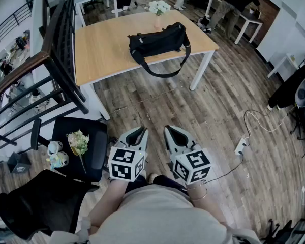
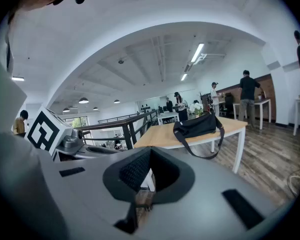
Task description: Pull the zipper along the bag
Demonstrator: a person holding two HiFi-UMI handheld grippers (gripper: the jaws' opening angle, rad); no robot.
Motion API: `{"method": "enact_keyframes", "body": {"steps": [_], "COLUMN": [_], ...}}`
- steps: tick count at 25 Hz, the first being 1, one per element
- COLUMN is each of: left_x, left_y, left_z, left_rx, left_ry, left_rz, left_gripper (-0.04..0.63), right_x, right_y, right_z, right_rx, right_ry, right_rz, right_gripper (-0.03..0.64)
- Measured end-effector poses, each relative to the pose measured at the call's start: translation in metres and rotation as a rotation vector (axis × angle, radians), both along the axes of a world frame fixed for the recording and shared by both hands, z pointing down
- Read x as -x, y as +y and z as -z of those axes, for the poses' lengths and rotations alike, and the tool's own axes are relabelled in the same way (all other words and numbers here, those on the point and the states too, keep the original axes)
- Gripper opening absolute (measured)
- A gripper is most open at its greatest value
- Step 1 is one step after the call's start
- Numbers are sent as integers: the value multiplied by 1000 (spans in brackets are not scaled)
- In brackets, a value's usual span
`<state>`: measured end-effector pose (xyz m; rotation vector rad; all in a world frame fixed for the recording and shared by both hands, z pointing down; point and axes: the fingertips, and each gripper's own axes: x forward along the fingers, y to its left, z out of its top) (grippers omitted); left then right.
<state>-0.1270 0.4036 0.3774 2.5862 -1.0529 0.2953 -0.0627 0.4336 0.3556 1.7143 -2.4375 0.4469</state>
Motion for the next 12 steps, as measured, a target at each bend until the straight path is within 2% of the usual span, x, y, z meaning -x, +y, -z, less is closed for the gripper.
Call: {"method": "enact_keyframes", "body": {"steps": [6,12], "left_x": [-5,-10], "left_y": [-4,-2], "left_z": [-3,0], "left_rx": [10,-4], "left_ry": [-1,5], "left_rz": [6,-3], "left_gripper": [54,54], "right_x": [-6,-9], "right_y": [-1,2], "right_z": [0,0], "right_rx": [-13,-22], "right_ry": [24,6], "right_rz": [-3,9], "right_gripper": [3,4]}}
